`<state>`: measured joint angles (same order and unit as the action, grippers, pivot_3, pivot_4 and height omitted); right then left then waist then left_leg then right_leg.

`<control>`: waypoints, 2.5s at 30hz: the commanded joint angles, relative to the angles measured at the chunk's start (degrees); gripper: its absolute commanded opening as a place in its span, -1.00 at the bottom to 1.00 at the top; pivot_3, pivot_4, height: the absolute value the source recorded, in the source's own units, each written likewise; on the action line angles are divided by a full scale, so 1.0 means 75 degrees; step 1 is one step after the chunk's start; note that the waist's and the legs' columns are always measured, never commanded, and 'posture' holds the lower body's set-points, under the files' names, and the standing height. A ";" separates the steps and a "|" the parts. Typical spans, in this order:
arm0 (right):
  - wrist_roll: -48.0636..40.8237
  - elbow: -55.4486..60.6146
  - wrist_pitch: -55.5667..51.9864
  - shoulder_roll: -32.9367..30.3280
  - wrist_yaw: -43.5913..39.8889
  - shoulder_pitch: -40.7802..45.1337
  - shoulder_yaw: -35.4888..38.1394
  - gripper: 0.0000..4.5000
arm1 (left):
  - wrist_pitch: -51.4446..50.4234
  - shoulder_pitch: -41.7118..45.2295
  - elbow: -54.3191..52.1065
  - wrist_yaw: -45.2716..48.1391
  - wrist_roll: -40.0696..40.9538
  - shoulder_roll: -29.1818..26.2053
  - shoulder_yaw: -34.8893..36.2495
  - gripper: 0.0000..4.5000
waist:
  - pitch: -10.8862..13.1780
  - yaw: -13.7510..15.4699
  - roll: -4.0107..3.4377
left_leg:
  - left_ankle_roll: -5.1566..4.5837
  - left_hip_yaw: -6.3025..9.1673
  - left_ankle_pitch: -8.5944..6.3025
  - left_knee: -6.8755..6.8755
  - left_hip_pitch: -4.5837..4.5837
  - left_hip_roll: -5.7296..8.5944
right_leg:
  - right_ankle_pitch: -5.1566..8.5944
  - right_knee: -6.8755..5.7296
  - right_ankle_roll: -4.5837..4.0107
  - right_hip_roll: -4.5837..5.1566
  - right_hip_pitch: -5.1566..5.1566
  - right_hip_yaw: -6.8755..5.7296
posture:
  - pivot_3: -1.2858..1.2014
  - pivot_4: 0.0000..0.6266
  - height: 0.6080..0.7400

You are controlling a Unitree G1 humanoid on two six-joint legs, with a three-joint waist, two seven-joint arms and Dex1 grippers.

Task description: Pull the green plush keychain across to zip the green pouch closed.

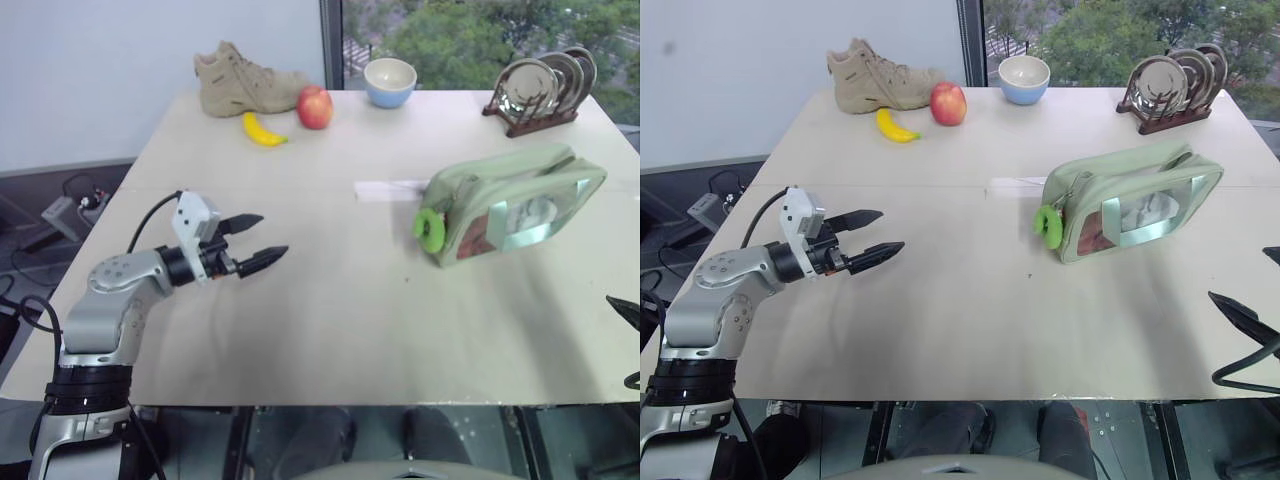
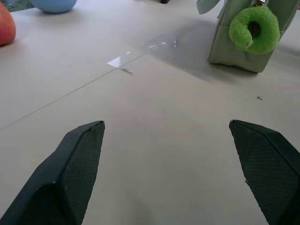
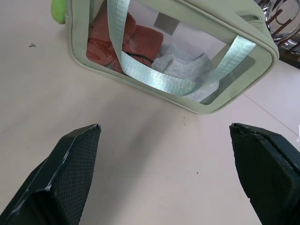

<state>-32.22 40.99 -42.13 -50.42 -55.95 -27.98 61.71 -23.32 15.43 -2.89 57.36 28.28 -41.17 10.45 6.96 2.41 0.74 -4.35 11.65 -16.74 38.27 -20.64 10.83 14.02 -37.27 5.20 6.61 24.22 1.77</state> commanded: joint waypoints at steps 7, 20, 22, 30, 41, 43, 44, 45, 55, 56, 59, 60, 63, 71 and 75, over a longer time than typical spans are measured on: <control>0.1041 -0.0208 0.0938 -0.0715 0.0438 0.0670 -0.0788 1.00 | 0.0709 0.0130 -0.0785 0.0589 0.0662 0.0534 0.0044 0.96 | 0.0007 -0.0006 -0.0002 | -0.0001 -0.0001 -0.0001 0.0002 -0.0001 -0.0001 | -0.0001 0.0014 0.0000 0.0001 -0.0006 -0.0007 | 0.03 -0.52 1.00; 0.3702 -0.3675 0.4492 -0.2675 0.0316 0.6432 -0.7337 1.00 | 0.0756 0.0553 -0.1007 0.1681 0.1215 0.0934 -0.0658 0.96 | 0.0031 -0.0218 -0.0025 | -0.0001 0.0004 0.0000 0.0000 -0.0008 -0.0010 | -0.0006 0.0031 -0.0009 0.0002 -0.0006 -0.0028 | 0.03 -0.52 1.00; 0.4232 -0.4341 0.5139 -0.2508 0.0167 0.7195 -0.8052 1.00 | 0.0743 0.0533 -0.1051 0.1620 0.1216 0.0979 -0.0659 0.96 | 0.0035 -0.0232 -0.0021 | -0.0001 0.0004 0.0000 -0.0001 -0.0024 -0.0008 | -0.0007 0.0049 -0.0009 0.0003 0.0004 -0.0030 | 0.03 -0.52 1.00; 0.4938 -0.6450 0.6488 -0.1945 -0.0875 0.8943 -0.9301 0.22 | 0.0822 0.0069 -0.1430 0.1241 0.1189 0.1060 -0.0550 1.00 | 0.0046 -0.0229 -0.0028 | -0.0003 0.0005 -0.0003 -0.0007 -0.0027 -0.0009 | -0.0007 0.0060 -0.0009 0.0006 0.0008 -0.0049 | 0.03 -0.52 1.00; 0.4460 -0.6017 0.2191 -0.0467 -0.1590 1.0650 -0.9594 -0.99 | 0.0961 0.0164 -0.1014 0.0371 0.0515 0.1312 -0.0805 1.00 | 0.0051 -0.0230 -0.0035 | -0.0002 -0.0001 -0.0003 -0.0003 -0.0027 -0.0018 | -0.0013 0.0052 -0.0019 -0.0002 0.0009 -0.0039 | 0.03 -0.52 1.00; 0.4503 -0.5793 0.1785 -0.0291 -0.1602 1.0773 -0.9711 -0.99 | 0.0783 0.0221 -0.0933 0.0041 0.0414 0.1374 -0.0833 1.00 | 0.0051 -0.0228 -0.0035 | -0.0003 0.0000 -0.0004 -0.0003 -0.0032 -0.0017 | -0.0013 0.0054 -0.0019 -0.0001 0.0012 -0.0039 | 0.03 -0.52 1.00; 0.4534 -0.5677 0.1575 -0.0212 -0.1592 1.0815 -0.9778 -0.99 | 0.0669 0.0255 -0.0898 -0.0108 0.0379 0.1403 -0.0849 1.00 | 0.0051 -0.0229 -0.0034 | -0.0003 0.0000 -0.0004 -0.0002 -0.0036 -0.0017 | -0.0013 0.0054 -0.0019 -0.0001 0.0016 -0.0039 | 0.03 -0.52 1.00; 0.4553 -0.5510 0.1343 -0.0143 -0.1599 1.0830 -0.9860 -0.99 | 0.0565 0.0306 -0.0858 -0.0289 0.0359 0.1455 -0.0839 1.00 | 0.0051 -0.0233 -0.0035 | -0.0003 0.0002 -0.0004 -0.0001 -0.0039 -0.0017 | -0.0013 0.0054 -0.0019 -0.0001 0.0018 -0.0041 | 0.03 -0.52 1.00; 0.4462 -0.4800 -0.1500 0.0912 -0.1271 1.1534 -1.0512 -0.99 | 0.0020 0.0951 0.0169 -0.1282 0.0063 0.1713 -0.0767 1.00 | 0.0050 -0.0299 -0.0034 | -0.0002 0.0001 -0.0003 0.0006 -0.0035 -0.0017 | -0.0013 0.0032 -0.0019 0.0000 0.0020 -0.0040 | 0.03 -0.52 1.00; 0.4450 -0.4796 -0.1599 0.0999 -0.1215 1.1610 -1.0522 -0.99 | 0.0075 0.1010 0.0293 -0.1368 -0.0015 0.1766 -0.0774 1.00 | 0.0050 -0.0308 -0.0034 | -0.0002 0.0001 -0.0003 0.0009 -0.0037 -0.0017 | -0.0013 0.0031 -0.0019 0.0000 0.0020 -0.0040 | 0.03 -0.52 1.00; 0.4410 -0.4789 -0.1743 0.1199 -0.1041 1.1784 -1.0564 -0.99 | 0.0266 0.1146 0.0499 -0.1650 -0.0307 0.1920 -0.0867 1.00 | 0.0050 -0.0359 -0.0034 | -0.0002 0.0002 -0.0003 0.0011 -0.0040 -0.0014 | -0.0013 0.0032 -0.0019 0.0004 0.0020 -0.0040 | 0.03 -0.52 1.00; 0.4376 -0.4751 -0.1790 0.1244 -0.1015 1.1813 -1.0588 -0.99 | 0.0273 0.1188 0.0543 -0.1770 -0.0364 0.1990 -0.0867 1.00 | 0.0050 -0.0377 -0.0034 | -0.0003 0.0003 -0.0003 0.0011 -0.0043 -0.0012 | -0.0013 0.0033 -0.0019 0.0007 0.0021 -0.0043 | 0.03 -0.52 1.00; 0.4300 -0.4612 -0.1878 0.1363 -0.0947 1.1809 -1.0666 -0.99 | 0.0647 0.1425 0.0900 -0.2268 -0.0952 0.2220 -0.1010 1.00 | 0.0050 -0.0401 -0.0033 | -0.0003 0.0013 -0.0003 0.0019 -0.0051 -0.0009 | -0.0014 0.0034 -0.0018 0.0021 0.0021 -0.0055 | 0.03 -0.52 1.00; 0.4238 -0.4659 -0.1726 0.1405 -0.0823 1.1824 -1.0832 -0.99 | 0.2063 0.1950 0.1644 -0.3126 -0.2239 0.2831 -0.1510 1.00 | 0.0049 -0.0432 -0.0031 | -0.0003 0.0013 -0.0003 0.0034 -0.0054 -0.0006 | -0.0014 0.0022 -0.0018 0.0027 0.0021 -0.0057 | 0.03 -0.52 1.00; 0.4179 -0.4600 -0.1748 0.1437 -0.0794 1.1847 -1.0842 -0.99 | 0.2930 0.2180 0.1968 -0.3848 -0.2919 0.3143 -0.1644 1.00 | 0.0048 -0.0424 -0.0030 | -0.0003 0.0012 -0.0003 0.0035 -0.0054 -0.0005 | -0.0014 0.0019 -0.0017 0.0029 0.0022 -0.0057 | 0.03 -0.52 1.00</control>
<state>0.23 4.02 -55.87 -39.95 -61.99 58.48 -20.18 -5.01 29.96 12.16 30.82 8.28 -18.12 -1.68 7.33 -0.77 0.52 -4.37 11.74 -16.76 38.55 -21.06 10.80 13.91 -37.13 5.07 6.82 24.38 1.34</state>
